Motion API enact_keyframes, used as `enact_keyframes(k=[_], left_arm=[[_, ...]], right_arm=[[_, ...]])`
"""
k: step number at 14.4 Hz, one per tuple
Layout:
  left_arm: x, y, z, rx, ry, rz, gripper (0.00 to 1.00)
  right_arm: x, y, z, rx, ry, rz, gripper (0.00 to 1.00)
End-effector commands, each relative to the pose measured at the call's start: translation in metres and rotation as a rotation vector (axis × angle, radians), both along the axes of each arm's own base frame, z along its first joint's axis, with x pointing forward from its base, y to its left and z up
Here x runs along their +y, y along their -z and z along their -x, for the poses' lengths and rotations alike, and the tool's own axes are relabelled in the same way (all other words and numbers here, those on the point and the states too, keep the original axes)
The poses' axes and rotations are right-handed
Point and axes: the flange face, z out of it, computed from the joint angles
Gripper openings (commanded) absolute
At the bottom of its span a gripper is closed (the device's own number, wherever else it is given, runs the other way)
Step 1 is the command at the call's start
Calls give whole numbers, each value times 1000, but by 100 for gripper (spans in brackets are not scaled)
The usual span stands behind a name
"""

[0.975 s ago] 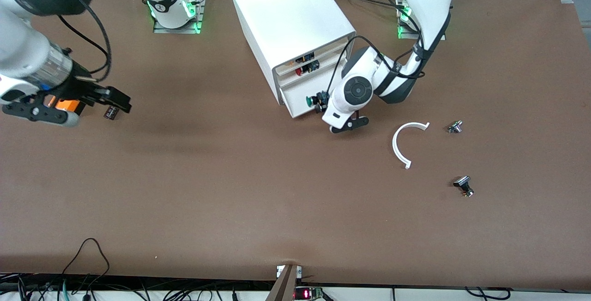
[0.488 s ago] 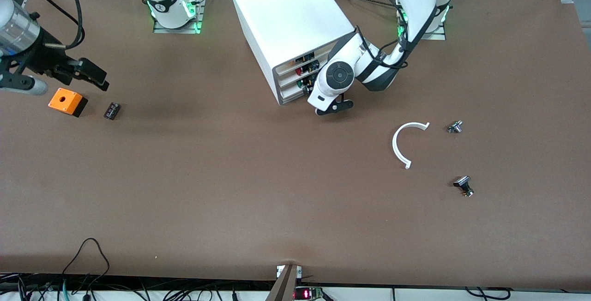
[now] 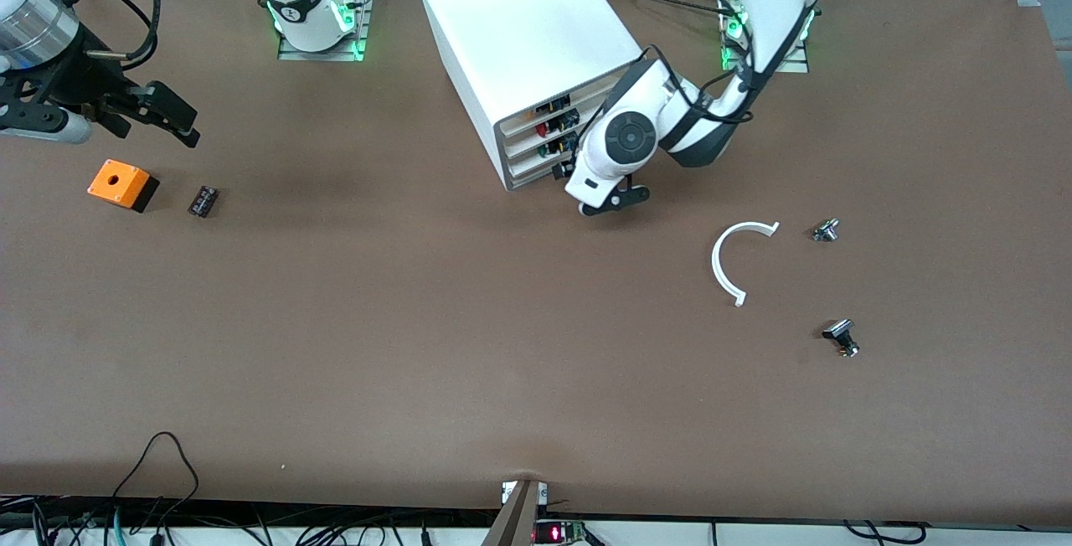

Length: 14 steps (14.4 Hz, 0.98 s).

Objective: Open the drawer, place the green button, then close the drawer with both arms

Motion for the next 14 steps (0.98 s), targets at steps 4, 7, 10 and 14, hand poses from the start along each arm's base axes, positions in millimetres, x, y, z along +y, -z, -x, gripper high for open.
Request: enact_keyframes(k=[4, 7, 10, 14], left_arm=[[57, -144, -96, -141, 103, -103, 100], [103, -184, -126, -165, 201, -65, 100], [142, -240, -139, -139, 276, -53, 100], [224, -285, -155, -116, 429, 11, 100]], right_arm=[[-3, -2, 0, -1, -8, 11, 100], [-3, -3, -1, -4, -28, 12, 100], [-5, 0, -2, -5, -39, 12, 100], [-6, -3, -3, -16, -42, 13, 100]])
